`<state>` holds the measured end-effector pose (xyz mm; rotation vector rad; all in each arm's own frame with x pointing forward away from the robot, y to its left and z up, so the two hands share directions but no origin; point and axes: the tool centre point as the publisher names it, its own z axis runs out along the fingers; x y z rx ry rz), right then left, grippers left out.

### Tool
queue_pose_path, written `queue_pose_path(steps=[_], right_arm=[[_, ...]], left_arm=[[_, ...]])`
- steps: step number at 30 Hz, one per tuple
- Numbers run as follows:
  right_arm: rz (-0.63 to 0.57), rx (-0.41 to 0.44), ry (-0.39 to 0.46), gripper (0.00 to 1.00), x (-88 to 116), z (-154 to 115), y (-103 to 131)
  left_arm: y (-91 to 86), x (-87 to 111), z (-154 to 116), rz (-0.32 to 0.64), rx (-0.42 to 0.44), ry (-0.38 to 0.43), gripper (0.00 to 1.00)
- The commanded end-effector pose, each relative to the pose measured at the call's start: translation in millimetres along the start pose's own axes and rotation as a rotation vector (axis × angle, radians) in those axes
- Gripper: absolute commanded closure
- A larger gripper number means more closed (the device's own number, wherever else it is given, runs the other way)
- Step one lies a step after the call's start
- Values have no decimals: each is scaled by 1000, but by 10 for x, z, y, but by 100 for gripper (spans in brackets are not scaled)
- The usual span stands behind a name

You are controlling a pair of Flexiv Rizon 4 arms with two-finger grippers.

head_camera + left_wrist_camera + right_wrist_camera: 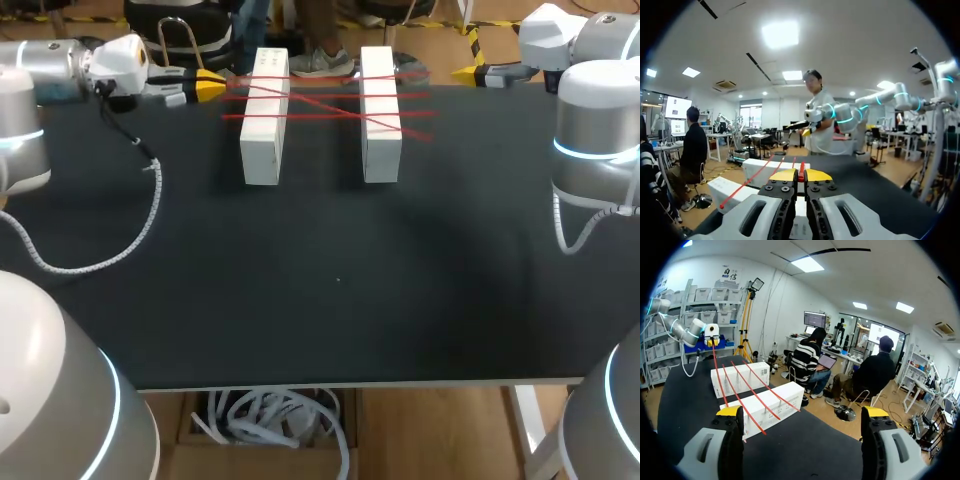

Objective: Grab the tape and strap the tape.

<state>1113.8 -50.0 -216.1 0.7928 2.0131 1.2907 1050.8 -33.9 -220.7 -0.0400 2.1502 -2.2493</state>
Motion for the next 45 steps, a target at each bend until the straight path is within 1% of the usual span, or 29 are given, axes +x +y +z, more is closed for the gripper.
queue_pose_path(steps=[1,5,9,16,22,26,27,42,45], right_arm=[[0,0,0,0,0,0,0],[0,0,0,0,0,0,0],[0,0,0,0,0,0,0],[0,0,0,0,0,0,0],[0,0,0,0,0,0,0],[0,0,0,0,0,0,0],[0,0,0,0,0,0,0],[0,0,0,0,0,0,0],[0,0,0,0,0,0,0]], left_arm=[[-103,26,78,8,19,-18,100],[-219,26,143,0,57,-38,100],[-319,20,193,-33,121,-42,100],[-427,20,265,-45,164,-33,100],[-535,22,276,-73,236,-32,100],[-603,21,257,-68,269,-43,100],[-618,23,245,-58,260,-61,100],[-618,23,245,-58,260,-61,100],[-649,81,402,-43,263,1,100]])
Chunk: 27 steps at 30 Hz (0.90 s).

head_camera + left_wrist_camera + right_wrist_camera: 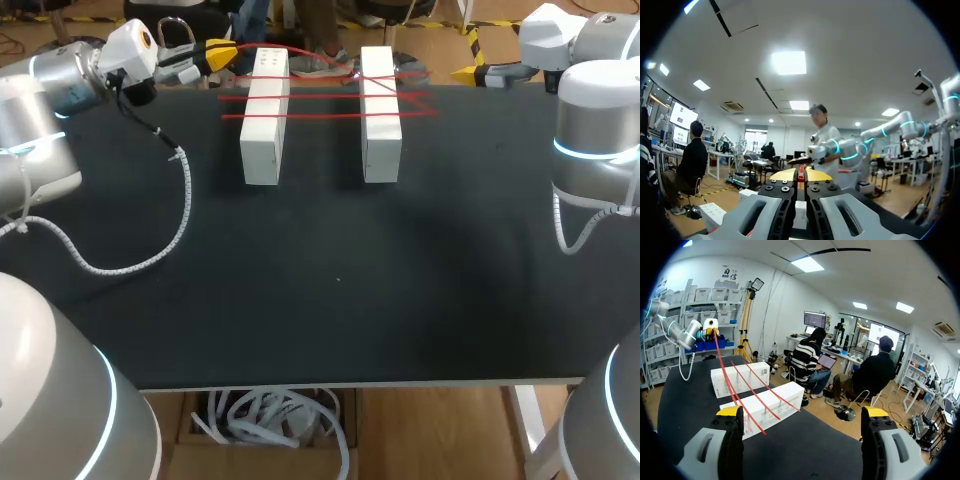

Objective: Grab the tape and strap the tape.

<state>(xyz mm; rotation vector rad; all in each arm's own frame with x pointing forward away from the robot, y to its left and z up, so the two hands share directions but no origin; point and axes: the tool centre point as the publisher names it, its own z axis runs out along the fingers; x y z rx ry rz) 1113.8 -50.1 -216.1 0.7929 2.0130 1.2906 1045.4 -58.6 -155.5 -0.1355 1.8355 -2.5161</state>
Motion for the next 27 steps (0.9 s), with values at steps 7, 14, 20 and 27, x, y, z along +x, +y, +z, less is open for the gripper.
queue_pose_path(steps=[7,14,20,27], right_arm=[[0,0,0,0,1,0,0],[0,0,0,0,1,0,0],[0,0,0,0,1,0,0],[0,0,0,0,1,0,0]], left_arm=[[59,107,539,4,27,176,100],[-30,115,711,-7,32,160,100],[-81,104,774,-6,35,96,100],[-71,64,804,-26,59,58,100]])
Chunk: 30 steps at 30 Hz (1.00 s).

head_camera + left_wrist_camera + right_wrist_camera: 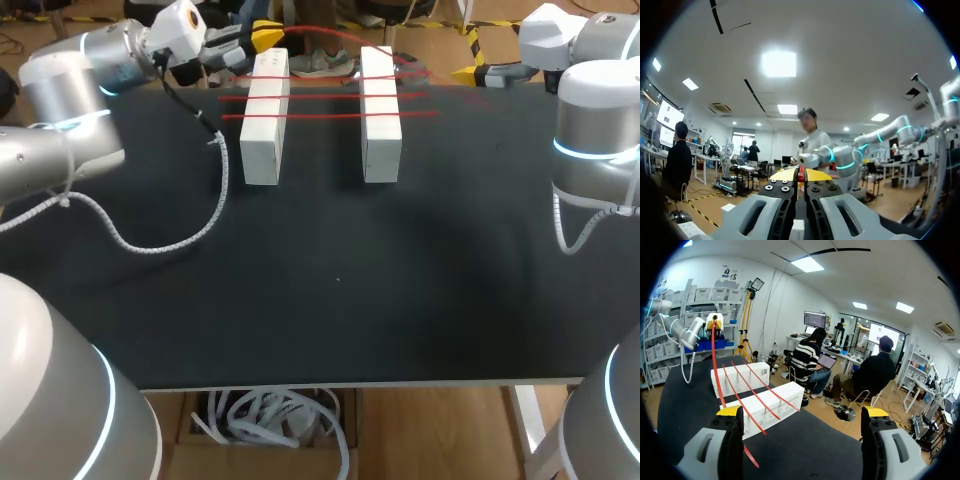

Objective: Grab the tape and strap the tape.

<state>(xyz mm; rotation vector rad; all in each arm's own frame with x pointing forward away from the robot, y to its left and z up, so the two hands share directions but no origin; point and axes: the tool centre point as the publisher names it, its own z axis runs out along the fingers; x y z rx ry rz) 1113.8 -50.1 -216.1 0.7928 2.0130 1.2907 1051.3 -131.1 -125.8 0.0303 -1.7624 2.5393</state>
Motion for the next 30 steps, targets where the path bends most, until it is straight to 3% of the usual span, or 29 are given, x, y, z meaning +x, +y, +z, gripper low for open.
queue_pose_path(steps=[1,9,16,18,30], right_arm=[[0,0,0,0,0,0,0],[0,0,0,0,0,0,0],[0,0,0,0,0,0,0],[0,0,0,0,0,0,0],[0,0,0,0,0,0,0]], left_arm=[[-10,51,28,-2,22,-37,100],[-63,54,81,-9,81,-10,100],[-72,57,132,-5,82,16,100],[-57,66,159,10,37,23,100],[-42,77,206,15,63,25,100]])
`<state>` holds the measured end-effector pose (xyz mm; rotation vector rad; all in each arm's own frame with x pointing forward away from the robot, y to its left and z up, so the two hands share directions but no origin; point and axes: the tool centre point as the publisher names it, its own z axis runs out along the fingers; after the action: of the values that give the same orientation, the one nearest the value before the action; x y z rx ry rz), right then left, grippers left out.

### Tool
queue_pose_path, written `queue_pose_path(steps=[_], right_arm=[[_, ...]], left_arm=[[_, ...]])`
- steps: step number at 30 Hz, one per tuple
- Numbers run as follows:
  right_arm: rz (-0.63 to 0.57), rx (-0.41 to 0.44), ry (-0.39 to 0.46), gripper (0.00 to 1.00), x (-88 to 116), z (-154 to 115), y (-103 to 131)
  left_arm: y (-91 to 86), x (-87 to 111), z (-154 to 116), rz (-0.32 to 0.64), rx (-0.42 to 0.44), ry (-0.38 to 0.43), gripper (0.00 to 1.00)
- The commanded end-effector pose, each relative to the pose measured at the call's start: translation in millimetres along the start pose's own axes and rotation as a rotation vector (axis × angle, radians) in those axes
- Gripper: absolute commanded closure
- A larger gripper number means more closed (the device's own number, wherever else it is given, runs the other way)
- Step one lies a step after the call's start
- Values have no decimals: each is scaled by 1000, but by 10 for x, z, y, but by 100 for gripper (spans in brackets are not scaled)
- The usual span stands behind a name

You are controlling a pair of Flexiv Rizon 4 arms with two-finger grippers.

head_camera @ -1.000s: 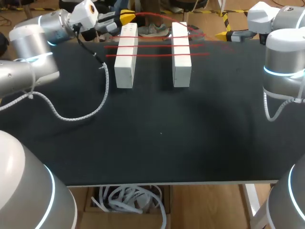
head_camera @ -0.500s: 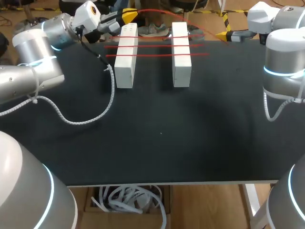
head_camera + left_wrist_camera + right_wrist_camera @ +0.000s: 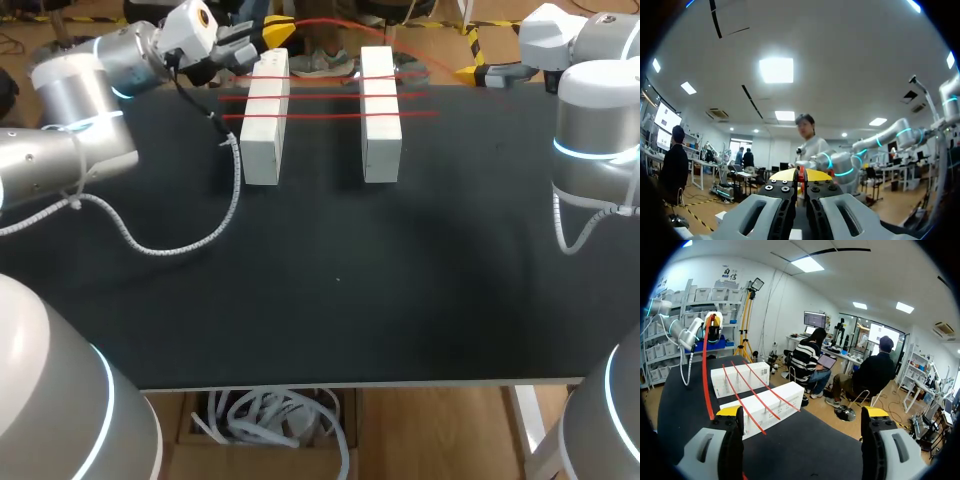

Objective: Grab the tape and strap the tape.

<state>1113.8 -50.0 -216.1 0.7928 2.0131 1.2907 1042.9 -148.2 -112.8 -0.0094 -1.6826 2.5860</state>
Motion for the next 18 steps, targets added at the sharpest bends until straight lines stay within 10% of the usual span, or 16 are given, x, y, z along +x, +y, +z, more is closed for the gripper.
queue_pose_path(steps=[1,18], right_arm=[[0,0,0,0,0,0,0],[0,0,0,0,0,0,0]], left_arm=[[13,-7,-5,6,3,-3,100],[-3,-24,-33,21,9,-30,100]])
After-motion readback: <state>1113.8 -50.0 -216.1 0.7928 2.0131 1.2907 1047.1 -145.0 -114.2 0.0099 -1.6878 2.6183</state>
